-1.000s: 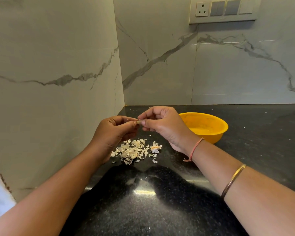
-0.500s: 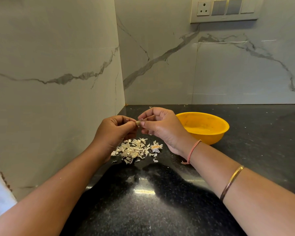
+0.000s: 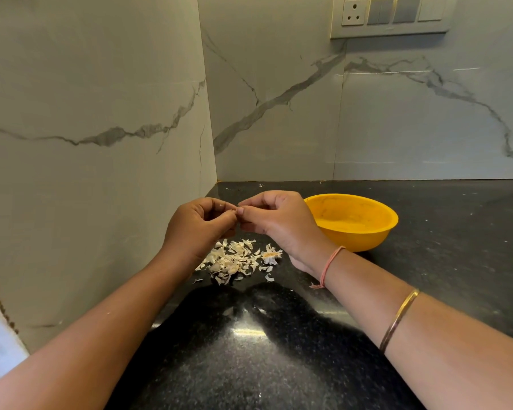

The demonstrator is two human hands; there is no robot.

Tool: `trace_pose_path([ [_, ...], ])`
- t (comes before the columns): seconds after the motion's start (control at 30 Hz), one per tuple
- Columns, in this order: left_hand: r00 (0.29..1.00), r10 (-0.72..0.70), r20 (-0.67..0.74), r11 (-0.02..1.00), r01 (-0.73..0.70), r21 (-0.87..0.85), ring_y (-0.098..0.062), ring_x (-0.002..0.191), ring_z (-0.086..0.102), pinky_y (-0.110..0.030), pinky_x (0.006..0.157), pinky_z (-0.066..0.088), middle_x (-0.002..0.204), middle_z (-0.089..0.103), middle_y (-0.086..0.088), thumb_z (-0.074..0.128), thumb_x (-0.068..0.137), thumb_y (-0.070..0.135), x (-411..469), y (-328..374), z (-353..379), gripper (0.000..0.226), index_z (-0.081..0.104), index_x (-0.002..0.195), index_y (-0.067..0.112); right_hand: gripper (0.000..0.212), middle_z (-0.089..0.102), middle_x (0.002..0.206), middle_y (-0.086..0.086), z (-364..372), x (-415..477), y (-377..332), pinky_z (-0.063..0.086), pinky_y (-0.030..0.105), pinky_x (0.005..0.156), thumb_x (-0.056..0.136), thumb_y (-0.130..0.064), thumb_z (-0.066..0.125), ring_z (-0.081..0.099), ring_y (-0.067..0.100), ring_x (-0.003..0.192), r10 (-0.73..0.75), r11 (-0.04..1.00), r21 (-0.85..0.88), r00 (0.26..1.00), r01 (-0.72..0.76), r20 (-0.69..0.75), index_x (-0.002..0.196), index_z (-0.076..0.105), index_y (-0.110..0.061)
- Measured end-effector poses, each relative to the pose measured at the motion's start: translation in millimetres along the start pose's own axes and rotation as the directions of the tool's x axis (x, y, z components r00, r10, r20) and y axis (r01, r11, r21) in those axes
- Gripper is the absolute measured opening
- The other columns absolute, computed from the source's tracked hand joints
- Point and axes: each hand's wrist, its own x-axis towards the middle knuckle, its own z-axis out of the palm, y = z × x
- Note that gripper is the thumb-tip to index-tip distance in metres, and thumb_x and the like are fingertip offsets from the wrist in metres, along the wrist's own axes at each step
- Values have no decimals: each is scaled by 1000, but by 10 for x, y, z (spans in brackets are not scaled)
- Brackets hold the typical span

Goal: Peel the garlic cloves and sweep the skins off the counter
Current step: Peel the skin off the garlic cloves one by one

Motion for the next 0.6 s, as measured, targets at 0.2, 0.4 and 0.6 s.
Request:
trace_pose_path([
  [0.2, 999, -40, -35, 998, 39, -43, -19, 71, 63, -33, 76, 57, 76, 67, -8, 61, 87, 7, 15, -8, -9, 12, 66, 78, 14, 12, 68, 91, 17, -30, 17, -29, 59, 31, 75, 84, 5, 61, 69, 19, 80, 57, 989, 138, 997, -62, 42, 91, 65, -3],
  [0.4, 987, -104, -121, 994, 98, -50, -19, 73, 64, -33, 77, 56, 79, 68, -9, 61, 87, 10, 45, -43, -49, 12, 66, 77, 13, 15, 65, 88, 16, -73, 32, -30, 58, 31, 77, 85, 11, 56, 66, 18, 76, 94, 965, 236, 992, -112, 87, 95, 63, 2],
  [0.6, 988, -81, -134, 997, 82, -3, -18, 63, 61, -36, 72, 55, 68, 67, -8, 67, 85, 26, 50, -55, -67, 22, 68, 70, 10, 17, 64, 85, 12, -82, 19, -29, 58, 29, 78, 83, 14, 58, 67, 18, 78, 70, 968, 231, 992, -93, 107, 96, 63, 4],
])
